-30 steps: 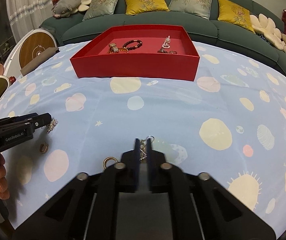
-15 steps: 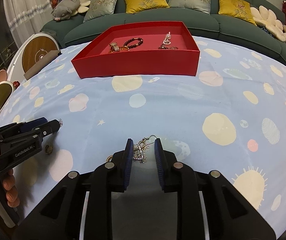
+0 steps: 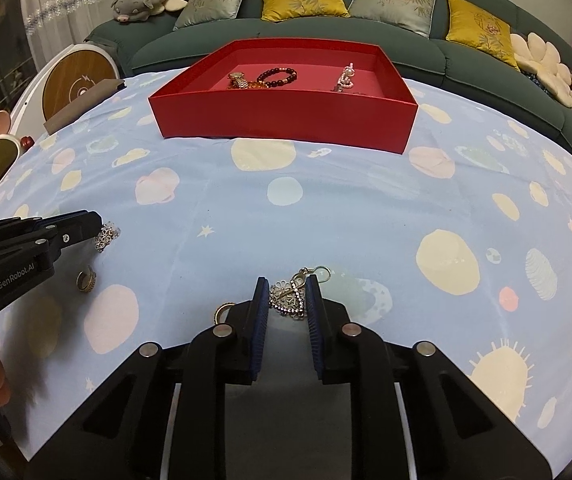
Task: Organize jewelry
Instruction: 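Grasp the small silver earring with the left tool while the right tool holds the pendant, then carry the earring and pendant over the red box with both tools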
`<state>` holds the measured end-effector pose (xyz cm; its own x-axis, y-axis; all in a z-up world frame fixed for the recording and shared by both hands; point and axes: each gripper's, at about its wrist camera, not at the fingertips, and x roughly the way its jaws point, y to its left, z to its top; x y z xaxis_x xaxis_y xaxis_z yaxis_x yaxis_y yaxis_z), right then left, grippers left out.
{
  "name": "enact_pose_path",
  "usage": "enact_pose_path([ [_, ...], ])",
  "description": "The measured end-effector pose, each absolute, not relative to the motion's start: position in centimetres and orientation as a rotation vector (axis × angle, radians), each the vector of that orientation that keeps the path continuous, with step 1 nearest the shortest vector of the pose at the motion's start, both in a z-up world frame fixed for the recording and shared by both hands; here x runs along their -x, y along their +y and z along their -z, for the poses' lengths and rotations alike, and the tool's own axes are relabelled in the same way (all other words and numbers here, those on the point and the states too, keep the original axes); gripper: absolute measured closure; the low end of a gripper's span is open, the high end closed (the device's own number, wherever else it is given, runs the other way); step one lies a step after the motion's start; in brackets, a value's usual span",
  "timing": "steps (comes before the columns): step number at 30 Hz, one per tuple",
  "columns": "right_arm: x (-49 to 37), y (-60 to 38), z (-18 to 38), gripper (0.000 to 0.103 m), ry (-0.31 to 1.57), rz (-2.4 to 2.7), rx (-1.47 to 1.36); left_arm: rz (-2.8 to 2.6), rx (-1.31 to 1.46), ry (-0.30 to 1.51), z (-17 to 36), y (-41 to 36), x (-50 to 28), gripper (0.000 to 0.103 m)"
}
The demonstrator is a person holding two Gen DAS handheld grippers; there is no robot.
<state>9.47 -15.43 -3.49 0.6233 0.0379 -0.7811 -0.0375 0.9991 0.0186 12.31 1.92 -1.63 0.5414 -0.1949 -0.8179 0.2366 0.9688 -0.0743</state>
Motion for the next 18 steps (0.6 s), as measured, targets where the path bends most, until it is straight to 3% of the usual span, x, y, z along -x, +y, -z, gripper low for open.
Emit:
enact_pose_path([
  [18,-9.1,-16.7,0.1,0.086,0.809,-0.039,-0.056,0.283,-0.006,0.904,-1.8,0.7,-12.7,0.095],
])
